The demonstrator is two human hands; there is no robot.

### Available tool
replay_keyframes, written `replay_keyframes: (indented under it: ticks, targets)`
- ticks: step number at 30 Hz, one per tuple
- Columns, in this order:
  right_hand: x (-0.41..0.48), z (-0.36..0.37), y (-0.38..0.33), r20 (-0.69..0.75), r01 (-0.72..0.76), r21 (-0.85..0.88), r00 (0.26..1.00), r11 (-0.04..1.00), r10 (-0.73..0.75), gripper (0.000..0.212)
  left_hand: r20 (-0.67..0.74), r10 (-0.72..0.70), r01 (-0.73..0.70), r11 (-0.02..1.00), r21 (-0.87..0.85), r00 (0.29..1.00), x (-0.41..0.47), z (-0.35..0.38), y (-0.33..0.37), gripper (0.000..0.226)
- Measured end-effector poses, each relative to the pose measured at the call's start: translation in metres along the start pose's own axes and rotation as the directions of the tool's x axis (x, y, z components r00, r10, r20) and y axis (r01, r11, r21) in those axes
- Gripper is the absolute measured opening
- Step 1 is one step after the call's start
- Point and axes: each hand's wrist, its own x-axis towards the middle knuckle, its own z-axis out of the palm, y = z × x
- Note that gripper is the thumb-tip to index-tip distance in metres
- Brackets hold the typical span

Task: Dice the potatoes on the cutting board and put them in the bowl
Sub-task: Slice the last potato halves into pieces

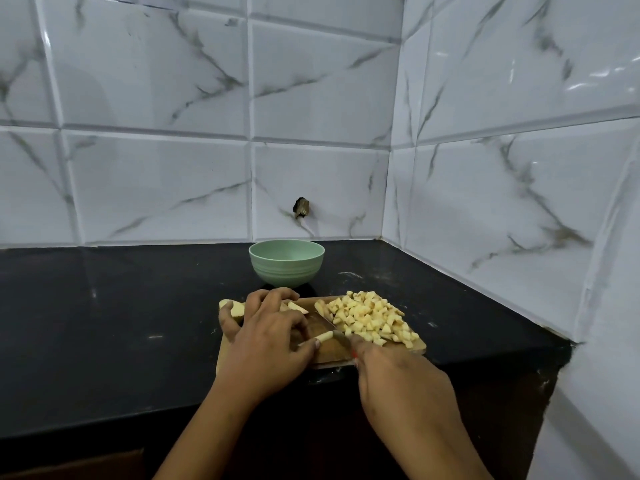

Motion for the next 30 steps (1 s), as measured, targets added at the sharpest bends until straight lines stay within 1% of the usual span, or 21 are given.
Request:
replay_keyframes:
  ticks: [5,8,10,16,20,23,27,30]
  targets:
    - [-0.006,-0.005,0.004,0.0,-0.001,0.032,1.0,0.999,0.001,0.05,-0.013,-0.018,0.017,0.998,-0.058,1.0,-0.001,-0.001,-0.001,0.02]
    - [-0.007,-0.002,-0.003,0.031,0.009,0.018,0.999,1.0,-0.01,0.055,-0.035,-0.021,0.019,0.998,-0.056,0.999,-0.002,0.0,-0.001,0.021]
    - [-0.003,0.0,-0.006,0.034,0.016,0.012,0.999,1.0,-0.016,0.055,-0.041,-0.018,0.016,0.999,-0.045,0.999,-0.004,0.0,0.0,0.021]
    - [-0.008,-0.009,-0.001,-0.039,0.02,0.029,0.999,0.999,-0.019,0.051,-0.072,-0.049,0.038,0.988,-0.151,0.996,-0.008,-0.001,-0.003,0.018]
    - [-0.014,-0.006,-0.006,0.045,0.042,0.012,0.998,0.999,-0.042,0.053,-0.053,-0.061,0.05,0.981,-0.189,0.997,-0.008,-0.003,-0.005,0.012]
    - [-0.009,-0.003,-0.009,0.059,0.036,0.005,0.998,0.999,-0.036,0.056,-0.039,-0.056,0.046,0.976,-0.214,0.998,-0.006,-0.001,-0.007,0.007]
    - [-0.012,-0.01,-0.004,0.046,0.016,0.013,0.999,1.0,-0.016,0.056,-0.019,-0.078,0.072,0.97,-0.231,0.997,-0.004,-0.003,-0.006,0.011]
    - [-0.02,-0.014,-0.004,0.096,0.018,0.019,0.995,1.0,-0.02,0.053,-0.028,-0.085,0.076,0.97,-0.23,0.996,-0.003,0.0,-0.006,0.009]
